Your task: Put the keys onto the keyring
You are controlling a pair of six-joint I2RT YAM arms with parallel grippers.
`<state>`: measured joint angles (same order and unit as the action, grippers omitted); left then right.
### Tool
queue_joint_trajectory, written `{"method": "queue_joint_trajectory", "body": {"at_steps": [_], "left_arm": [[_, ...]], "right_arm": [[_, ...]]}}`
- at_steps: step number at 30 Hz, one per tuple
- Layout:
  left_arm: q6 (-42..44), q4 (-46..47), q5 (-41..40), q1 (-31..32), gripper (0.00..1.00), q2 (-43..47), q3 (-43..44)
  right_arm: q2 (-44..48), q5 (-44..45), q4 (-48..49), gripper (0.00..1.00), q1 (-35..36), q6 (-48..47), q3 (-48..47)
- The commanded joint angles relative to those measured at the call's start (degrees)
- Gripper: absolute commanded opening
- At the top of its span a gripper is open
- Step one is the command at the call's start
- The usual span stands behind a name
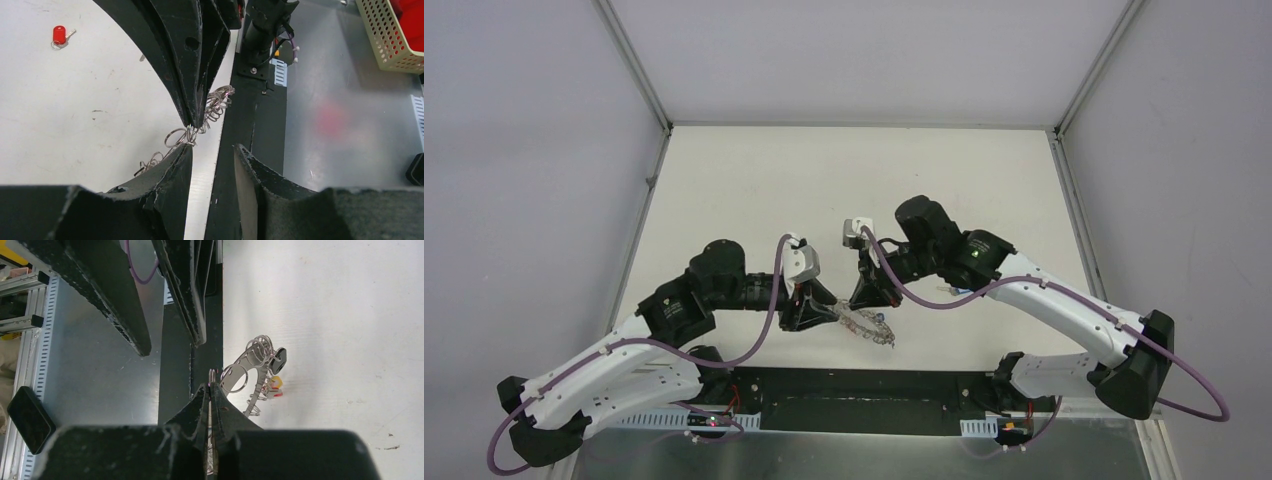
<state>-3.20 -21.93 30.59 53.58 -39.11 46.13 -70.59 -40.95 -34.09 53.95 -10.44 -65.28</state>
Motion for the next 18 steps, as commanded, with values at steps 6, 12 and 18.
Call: {"method": "queue_joint_trajectory", "body": {"at_steps": [6,12,18], "left_arm": [[3.93,2.16,3.21,0.14,0.38,0.05,-1.64],[3.37,3.7,3.17,0.17,0.37,-1.02,-1.98],[1.46,5.65,2.9,0.17,0.34,-2.15,-2.08]], "right_arm": [[3.78,-6.76,10.1,0.0,0.58,-0.48,1.64],[4.43,-7.6,12.83,0.0,0.63,0.44,2.46],[4.11,-8.28,14.48,0.0,0.73,1.69,2.52]]}}
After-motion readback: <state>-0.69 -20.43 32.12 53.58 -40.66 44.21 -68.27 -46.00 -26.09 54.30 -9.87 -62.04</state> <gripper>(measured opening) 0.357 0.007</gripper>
